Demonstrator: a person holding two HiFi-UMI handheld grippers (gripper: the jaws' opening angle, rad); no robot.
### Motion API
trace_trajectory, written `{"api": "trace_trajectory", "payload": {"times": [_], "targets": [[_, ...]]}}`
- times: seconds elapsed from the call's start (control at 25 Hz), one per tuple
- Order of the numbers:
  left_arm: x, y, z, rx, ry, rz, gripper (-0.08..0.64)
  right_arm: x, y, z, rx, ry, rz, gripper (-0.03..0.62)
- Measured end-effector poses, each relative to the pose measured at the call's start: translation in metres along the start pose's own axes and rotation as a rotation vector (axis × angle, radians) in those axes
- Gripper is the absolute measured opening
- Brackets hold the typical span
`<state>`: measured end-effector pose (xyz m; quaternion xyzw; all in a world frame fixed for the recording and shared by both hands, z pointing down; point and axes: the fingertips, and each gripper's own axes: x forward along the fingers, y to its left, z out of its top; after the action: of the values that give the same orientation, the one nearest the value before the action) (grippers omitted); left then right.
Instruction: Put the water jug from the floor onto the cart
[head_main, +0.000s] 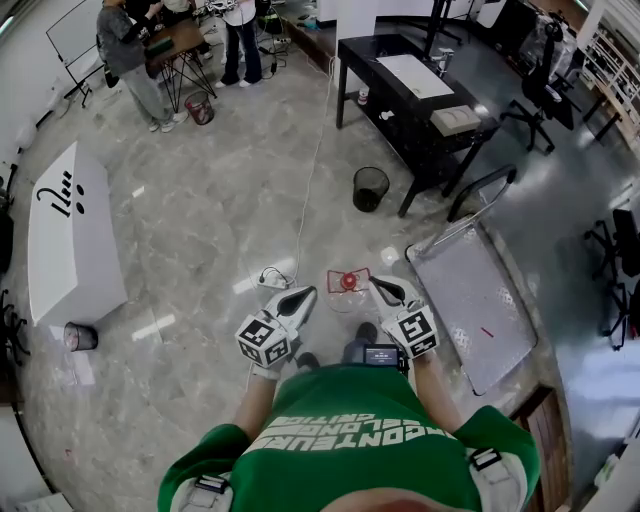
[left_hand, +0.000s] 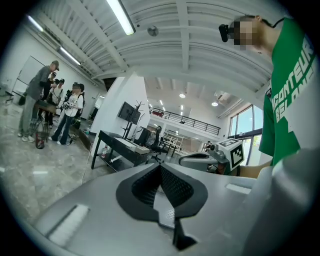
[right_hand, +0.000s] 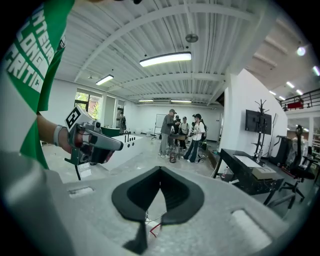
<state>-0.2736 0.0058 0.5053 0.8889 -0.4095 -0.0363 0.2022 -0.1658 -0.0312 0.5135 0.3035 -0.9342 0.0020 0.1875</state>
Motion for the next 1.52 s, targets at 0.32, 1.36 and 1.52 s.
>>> {"api": "trace_trajectory", "payload": {"times": [0.32, 1.36, 1.52], "targets": [[0.068, 0.0, 0.012, 0.025, 0.009, 0.064, 0.015, 0.005, -0.072, -0.008, 0.025, -0.036, 0.052, -0.006], [0.147, 0.0, -0.014, -0.013, 0.059, 0.147, 0.015, 0.01, -0.137, -0.063, -0.002, 0.061, 0.17, -0.006], [0.137, 0.007, -0.022, -0.043, 0.068, 0.154, 0.015, 0.018, -0.133, -0.066, -0.013, 0.087, 0.179, -0.006]]}}
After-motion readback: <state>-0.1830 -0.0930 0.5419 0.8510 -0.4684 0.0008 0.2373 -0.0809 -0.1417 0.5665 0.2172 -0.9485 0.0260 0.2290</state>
